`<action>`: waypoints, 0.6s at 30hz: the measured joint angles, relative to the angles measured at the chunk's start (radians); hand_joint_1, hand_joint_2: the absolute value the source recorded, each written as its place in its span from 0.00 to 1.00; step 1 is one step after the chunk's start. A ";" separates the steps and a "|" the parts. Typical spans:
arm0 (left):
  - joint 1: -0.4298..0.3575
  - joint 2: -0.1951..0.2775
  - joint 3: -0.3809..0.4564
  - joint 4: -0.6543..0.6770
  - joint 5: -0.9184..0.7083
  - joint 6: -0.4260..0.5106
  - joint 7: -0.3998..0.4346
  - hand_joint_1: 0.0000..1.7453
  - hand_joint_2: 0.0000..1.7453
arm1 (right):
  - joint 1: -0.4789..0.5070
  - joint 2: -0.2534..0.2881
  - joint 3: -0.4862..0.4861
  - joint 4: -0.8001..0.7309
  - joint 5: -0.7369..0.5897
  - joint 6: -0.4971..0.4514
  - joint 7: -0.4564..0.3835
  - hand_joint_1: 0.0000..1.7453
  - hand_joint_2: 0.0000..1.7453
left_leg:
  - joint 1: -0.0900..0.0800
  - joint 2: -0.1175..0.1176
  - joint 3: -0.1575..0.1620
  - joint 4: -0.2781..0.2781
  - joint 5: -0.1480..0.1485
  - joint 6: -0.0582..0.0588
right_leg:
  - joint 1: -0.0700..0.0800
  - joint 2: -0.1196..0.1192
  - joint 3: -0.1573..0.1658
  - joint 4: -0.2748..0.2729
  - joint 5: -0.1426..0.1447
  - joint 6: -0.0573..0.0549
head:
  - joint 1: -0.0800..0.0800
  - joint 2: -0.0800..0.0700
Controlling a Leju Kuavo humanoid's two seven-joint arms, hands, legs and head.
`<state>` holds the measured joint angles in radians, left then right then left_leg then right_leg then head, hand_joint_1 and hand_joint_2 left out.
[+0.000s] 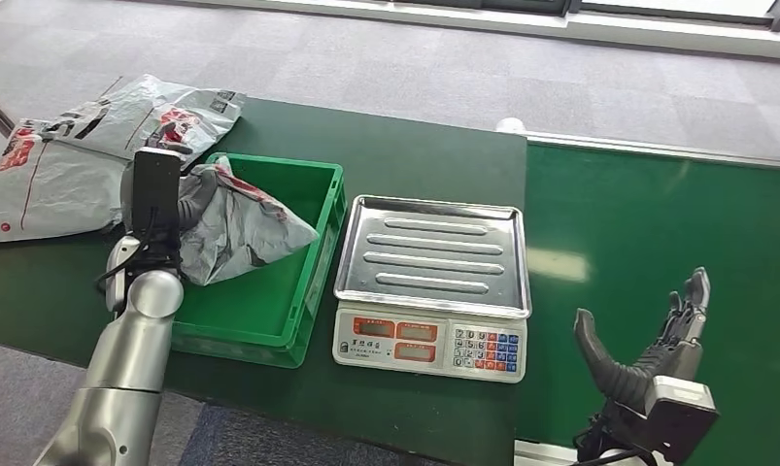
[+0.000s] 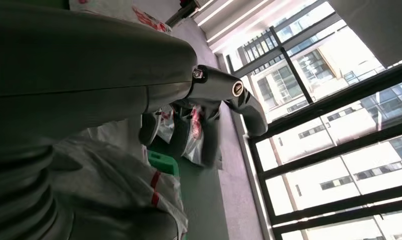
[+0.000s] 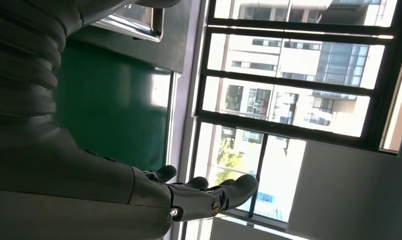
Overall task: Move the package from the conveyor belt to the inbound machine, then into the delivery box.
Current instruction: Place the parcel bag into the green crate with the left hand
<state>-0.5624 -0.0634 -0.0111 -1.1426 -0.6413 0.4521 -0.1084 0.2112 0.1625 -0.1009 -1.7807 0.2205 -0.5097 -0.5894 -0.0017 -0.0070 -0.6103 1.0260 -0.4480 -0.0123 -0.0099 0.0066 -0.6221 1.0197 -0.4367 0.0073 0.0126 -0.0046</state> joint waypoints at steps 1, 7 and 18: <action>0.007 0.003 0.011 0.003 -0.006 -0.005 -0.003 0.00 1.00 | 0.000 0.000 -0.001 0.000 0.000 0.002 0.002 0.00 1.00 | 0.000 0.000 0.000 0.000 0.000 0.000 | 0.000 0.000 0.000 0.000 0.000 0.000 | 0.000 0.000; 0.045 0.010 0.043 0.016 -0.037 -0.024 0.001 0.00 1.00 | -0.004 0.000 -0.001 0.000 0.003 0.007 0.006 0.00 1.00 | 0.000 -0.001 0.000 0.000 0.000 0.000 | 0.000 -0.001 0.001 0.000 0.000 0.000 | 0.000 0.000; 0.060 0.017 0.051 0.021 -0.053 -0.033 0.018 0.00 1.00 | -0.005 0.000 -0.001 0.000 0.006 0.013 0.011 0.00 1.00 | 0.000 -0.001 0.000 0.000 0.000 0.000 | 0.000 -0.002 0.001 0.000 0.000 0.000 | 0.000 0.000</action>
<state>-0.5024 -0.0469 0.0402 -1.1217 -0.6939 0.4189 -0.0907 0.2063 0.1626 -0.1022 -1.7807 0.2270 -0.4972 -0.5785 -0.0018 -0.0083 -0.6104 1.0260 -0.4480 -0.0123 -0.0100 0.0050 -0.6210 1.0197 -0.4369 0.0070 0.0126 -0.0046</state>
